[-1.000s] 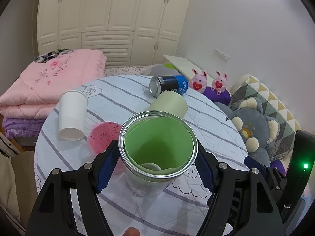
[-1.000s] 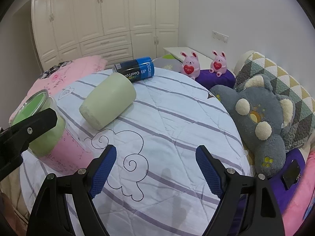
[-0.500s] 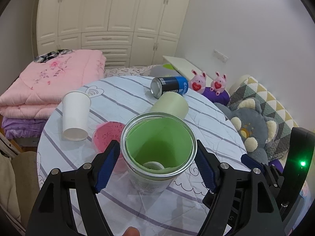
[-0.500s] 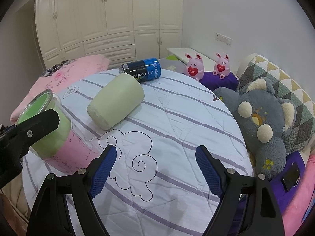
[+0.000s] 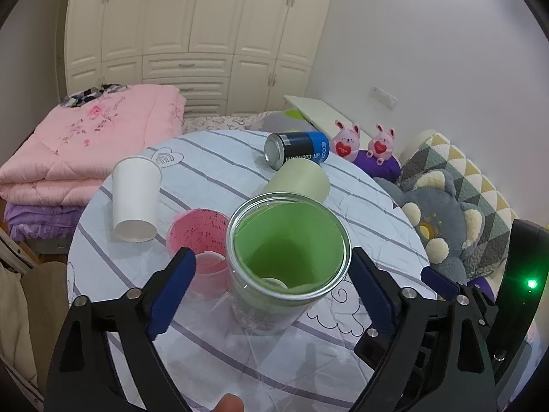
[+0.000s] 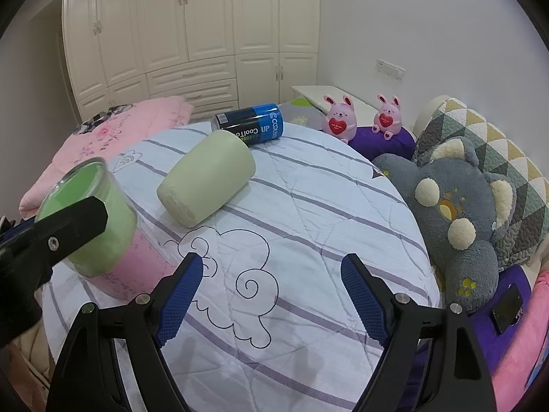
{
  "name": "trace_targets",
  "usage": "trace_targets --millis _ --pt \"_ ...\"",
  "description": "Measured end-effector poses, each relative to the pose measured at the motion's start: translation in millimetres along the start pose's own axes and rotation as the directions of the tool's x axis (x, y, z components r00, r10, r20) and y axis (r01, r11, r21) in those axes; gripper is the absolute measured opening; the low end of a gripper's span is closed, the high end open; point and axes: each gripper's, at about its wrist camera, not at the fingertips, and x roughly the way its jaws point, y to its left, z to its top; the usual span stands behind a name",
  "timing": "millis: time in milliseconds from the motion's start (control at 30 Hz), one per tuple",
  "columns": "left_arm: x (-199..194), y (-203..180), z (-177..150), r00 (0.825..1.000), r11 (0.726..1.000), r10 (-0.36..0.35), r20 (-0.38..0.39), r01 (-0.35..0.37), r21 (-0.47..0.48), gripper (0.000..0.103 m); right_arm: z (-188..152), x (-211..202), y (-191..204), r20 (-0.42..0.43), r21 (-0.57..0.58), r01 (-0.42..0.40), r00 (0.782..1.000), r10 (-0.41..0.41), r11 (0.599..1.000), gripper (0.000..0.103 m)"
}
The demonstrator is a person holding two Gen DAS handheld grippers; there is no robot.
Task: Flip cup upright
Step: 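Lower the upright jar onto the table and open the left tool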
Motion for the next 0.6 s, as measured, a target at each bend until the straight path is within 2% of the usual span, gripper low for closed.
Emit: trace_targets --millis 233,467,600 --pt "-5.5 -0.7 0.0 1.0 1.0 0.001 0.006 -0.001 0.0 0.098 1.1 -8.6 0.1 0.015 0.0 0.001 1.0 -0.001 1.0 0.084" --pt "-30.1 -0.4 -4.0 0.999 1.0 0.003 0.036 -0.003 0.013 0.102 2.7 -27.9 -0.3 0.05 0.002 0.002 0.999 -0.003 1.0 0.084" --pt "-46.8 1.7 -6.2 0.998 0.999 0.035 0.051 -0.037 0.035 0.102 3.3 -40.9 1.6 0.075 -0.002 -0.004 0.997 0.004 1.0 0.084"
